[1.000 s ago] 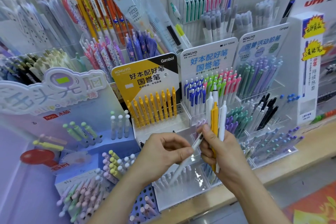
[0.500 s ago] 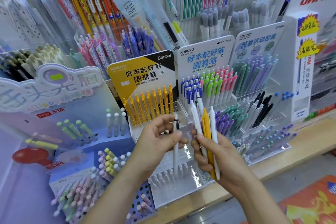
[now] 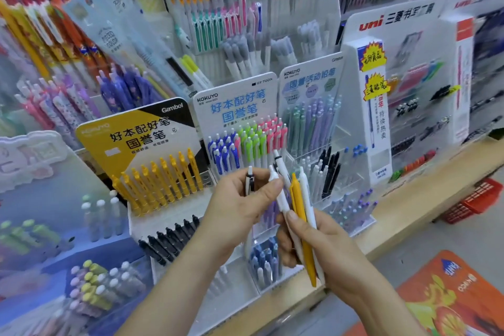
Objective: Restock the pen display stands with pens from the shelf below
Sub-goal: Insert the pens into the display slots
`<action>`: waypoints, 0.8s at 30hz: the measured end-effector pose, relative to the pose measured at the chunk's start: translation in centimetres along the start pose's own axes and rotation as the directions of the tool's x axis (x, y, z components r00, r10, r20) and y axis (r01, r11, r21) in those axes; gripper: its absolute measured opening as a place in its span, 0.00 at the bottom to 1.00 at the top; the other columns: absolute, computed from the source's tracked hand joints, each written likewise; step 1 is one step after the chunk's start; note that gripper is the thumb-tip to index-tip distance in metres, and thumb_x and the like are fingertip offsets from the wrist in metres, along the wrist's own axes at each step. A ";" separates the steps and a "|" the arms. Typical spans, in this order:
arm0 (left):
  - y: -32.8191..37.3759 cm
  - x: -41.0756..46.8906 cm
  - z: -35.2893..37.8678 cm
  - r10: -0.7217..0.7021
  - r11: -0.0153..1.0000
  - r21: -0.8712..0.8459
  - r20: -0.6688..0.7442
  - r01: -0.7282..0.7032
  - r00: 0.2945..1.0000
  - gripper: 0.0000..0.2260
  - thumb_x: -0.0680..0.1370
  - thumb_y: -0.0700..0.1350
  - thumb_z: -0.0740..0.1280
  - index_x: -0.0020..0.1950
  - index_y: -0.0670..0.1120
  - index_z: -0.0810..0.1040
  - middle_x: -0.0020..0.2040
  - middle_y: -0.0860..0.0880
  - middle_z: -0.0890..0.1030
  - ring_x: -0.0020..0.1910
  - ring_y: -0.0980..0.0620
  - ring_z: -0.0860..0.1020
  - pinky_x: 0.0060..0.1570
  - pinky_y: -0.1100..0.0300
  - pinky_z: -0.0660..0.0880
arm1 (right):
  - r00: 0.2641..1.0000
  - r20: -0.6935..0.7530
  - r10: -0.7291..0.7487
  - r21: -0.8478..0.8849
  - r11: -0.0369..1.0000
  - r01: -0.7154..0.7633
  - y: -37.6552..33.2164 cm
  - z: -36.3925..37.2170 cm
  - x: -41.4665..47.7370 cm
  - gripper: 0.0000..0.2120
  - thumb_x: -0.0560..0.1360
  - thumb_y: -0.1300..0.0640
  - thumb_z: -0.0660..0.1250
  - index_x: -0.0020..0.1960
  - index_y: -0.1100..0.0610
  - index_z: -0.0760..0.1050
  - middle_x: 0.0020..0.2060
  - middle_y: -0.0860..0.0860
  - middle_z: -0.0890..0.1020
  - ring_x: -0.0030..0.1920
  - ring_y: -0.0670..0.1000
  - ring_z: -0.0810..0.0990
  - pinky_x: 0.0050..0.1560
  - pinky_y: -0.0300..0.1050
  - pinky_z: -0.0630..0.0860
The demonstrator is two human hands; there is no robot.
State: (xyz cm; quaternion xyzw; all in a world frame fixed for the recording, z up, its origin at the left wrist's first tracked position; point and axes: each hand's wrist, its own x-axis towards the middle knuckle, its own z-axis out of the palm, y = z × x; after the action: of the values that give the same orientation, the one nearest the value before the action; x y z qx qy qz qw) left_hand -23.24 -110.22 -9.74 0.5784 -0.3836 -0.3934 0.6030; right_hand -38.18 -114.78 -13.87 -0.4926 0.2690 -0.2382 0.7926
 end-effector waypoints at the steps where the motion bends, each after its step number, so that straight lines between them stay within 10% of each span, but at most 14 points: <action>1: -0.1 0.5 1.0 0.008 1.000 0.006 -0.013 -0.008 1.000 0.10 0.68 0.47 0.72 0.44 0.43 0.77 0.26 0.59 0.72 0.23 0.62 0.68 0.26 0.71 0.65 | 1.000 -0.010 -0.004 0.002 1.000 0.004 -0.6 -1.1 -0.1 0.17 0.76 0.48 0.69 0.50 0.63 0.75 0.33 0.56 0.76 0.32 0.53 0.76 0.35 0.45 0.73; 8: 0.3 4.4 12.3 0.007 1.000 0.017 0.060 -0.008 0.998 0.06 0.72 0.40 0.72 0.39 0.44 0.75 0.25 0.57 0.72 0.22 0.60 0.67 0.24 0.70 0.64 | 0.999 -0.048 0.009 -0.073 0.997 -0.013 -5.3 -11.6 -1.9 0.28 0.73 0.45 0.71 0.54 0.69 0.68 0.30 0.54 0.69 0.23 0.48 0.63 0.24 0.39 0.59; 13: 0.8 8.9 19.9 -0.056 0.975 -0.199 0.214 0.100 0.975 0.08 0.71 0.45 0.70 0.49 0.48 0.83 0.38 0.49 0.79 0.25 0.55 0.63 0.23 0.66 0.60 | 0.965 0.223 0.135 0.154 0.973 -0.172 -9.2 -21.8 -4.0 0.16 0.70 0.50 0.75 0.49 0.60 0.77 0.27 0.53 0.63 0.21 0.44 0.60 0.20 0.33 0.60; 19: 1.6 12.6 26.4 -0.057 0.998 0.027 0.419 0.050 0.906 0.06 0.71 0.42 0.70 0.44 0.43 0.84 0.35 0.46 0.81 0.24 0.56 0.64 0.26 0.66 0.62 | 0.855 0.515 0.069 0.321 0.909 -0.267 -11.9 -30.3 -5.2 0.11 0.82 0.53 0.60 0.60 0.59 0.72 0.30 0.49 0.69 0.22 0.42 0.60 0.23 0.30 0.66; 24: 2.6 15.7 30.6 -0.021 0.984 0.178 0.262 -0.027 0.965 0.05 0.74 0.35 0.71 0.44 0.43 0.84 0.39 0.42 0.84 0.25 0.56 0.68 0.27 0.66 0.66 | 0.847 0.531 0.000 0.427 0.863 -0.268 -12.8 -34.9 -4.3 0.17 0.82 0.54 0.60 0.69 0.59 0.68 0.31 0.50 0.67 0.22 0.43 0.59 0.23 0.33 0.59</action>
State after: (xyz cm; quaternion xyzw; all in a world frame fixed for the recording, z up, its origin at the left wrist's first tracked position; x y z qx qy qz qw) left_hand -44.98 -136.71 -5.88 0.5728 -0.4950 -0.4293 0.4925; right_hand -65.88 -139.96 -14.35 -0.3020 0.0139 -0.0997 0.9480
